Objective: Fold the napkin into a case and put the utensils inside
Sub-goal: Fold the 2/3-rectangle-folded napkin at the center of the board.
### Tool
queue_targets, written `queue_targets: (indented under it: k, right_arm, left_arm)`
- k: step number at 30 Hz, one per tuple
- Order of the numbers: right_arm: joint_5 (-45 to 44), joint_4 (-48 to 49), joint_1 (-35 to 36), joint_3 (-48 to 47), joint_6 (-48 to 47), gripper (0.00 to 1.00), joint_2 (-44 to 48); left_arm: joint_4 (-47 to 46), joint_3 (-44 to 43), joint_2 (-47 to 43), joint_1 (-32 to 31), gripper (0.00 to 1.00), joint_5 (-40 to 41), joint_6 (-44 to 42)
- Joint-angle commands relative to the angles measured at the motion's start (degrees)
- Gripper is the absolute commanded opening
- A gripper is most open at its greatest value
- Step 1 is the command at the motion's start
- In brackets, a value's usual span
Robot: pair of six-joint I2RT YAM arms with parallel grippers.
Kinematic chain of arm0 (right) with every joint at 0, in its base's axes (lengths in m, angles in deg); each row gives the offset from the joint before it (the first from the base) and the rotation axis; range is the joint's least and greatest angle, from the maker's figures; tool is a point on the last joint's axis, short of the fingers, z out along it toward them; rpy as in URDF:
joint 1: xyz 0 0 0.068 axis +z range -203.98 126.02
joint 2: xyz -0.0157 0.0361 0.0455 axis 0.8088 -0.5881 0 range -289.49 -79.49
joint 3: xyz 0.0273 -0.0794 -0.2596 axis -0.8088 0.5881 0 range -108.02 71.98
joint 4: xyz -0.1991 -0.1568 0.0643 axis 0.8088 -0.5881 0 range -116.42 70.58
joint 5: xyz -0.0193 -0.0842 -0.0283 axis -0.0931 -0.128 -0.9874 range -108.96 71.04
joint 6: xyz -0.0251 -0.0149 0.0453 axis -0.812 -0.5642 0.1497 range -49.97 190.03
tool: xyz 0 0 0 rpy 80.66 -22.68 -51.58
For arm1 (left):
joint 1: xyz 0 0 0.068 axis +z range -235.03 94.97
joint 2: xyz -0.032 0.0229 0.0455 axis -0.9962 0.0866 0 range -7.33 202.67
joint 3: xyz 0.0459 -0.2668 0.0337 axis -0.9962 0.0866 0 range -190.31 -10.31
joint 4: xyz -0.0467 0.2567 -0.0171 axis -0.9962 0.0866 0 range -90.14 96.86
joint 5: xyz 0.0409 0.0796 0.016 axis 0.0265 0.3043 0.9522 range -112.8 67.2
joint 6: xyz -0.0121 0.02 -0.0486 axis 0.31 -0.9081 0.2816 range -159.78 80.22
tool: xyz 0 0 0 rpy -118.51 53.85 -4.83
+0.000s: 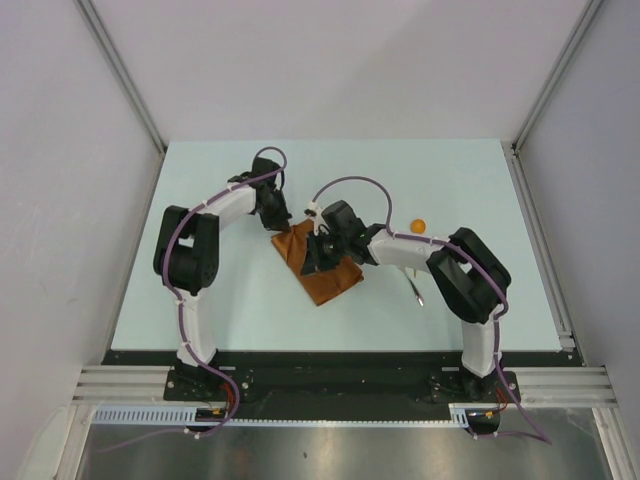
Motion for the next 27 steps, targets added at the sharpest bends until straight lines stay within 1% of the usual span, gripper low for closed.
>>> queue_targets:
  k: [1, 2, 4, 5, 7, 8, 11, 16, 23, 27]
  right_arm:
    - [7.4, 4.4, 0.1, -2.3, 3.7, 0.10, -4.1]
    - [9.7, 7.6, -0.1, -1.4, 4.4, 0.10, -4.8]
    - [12.3, 9.7, -0.5, -0.3, 6.0, 0.10, -6.5]
    - [13.5, 12.8, -0.8, 0.6, 6.5, 0.10, -6.9]
    - [16.8, 16.1, -1.9, 3.7, 8.8, 0.10, -8.0]
    - [17.9, 19.4, -2.3, 4.9, 9.3, 0.10, -8.2]
    - [20.4, 23.1, -3.2, 8.8, 9.8, 0.10, -8.8]
    - [21.9, 25.0, -3.3, 12.6, 9.8, 0.10, -8.6]
    - [21.5, 22.3, -3.7, 13.2, 9.3, 0.12, -2.0]
    - [21.4, 22.5, -3.9, 15.4, 9.2, 0.13, -0.6]
  left_arm:
    - [-1.1, 0.4, -1.9, -0.2, 0.00, 0.9, 1.1]
    - [-1.1, 0.3, -1.7, -0.2, 0.00, 0.9, 1.2]
    - [-1.1, 0.2, -1.5, -0.1, 0.00, 1.1, 1.2]
    - [-1.2, 0.2, -1.5, -0.1, 0.00, 1.1, 1.3]
    - [-1.3, 0.3, -1.2, -0.1, 0.00, 1.0, 1.4]
    - [-1.3, 0.3, -0.8, 0.0, 0.00, 1.1, 1.4]
    - [-1.6, 0.9, -0.4, 0.0, 0.00, 1.5, 1.3]
    - [-1.4, 0.2, -0.6, 0.0, 0.00, 2.4, 0.7]
    - [-0.2, -0.6, -3.2, 0.0, 0.01, 2.4, -0.2]
    - [0.2, -0.6, -3.7, 0.0, 0.02, 2.0, -0.6]
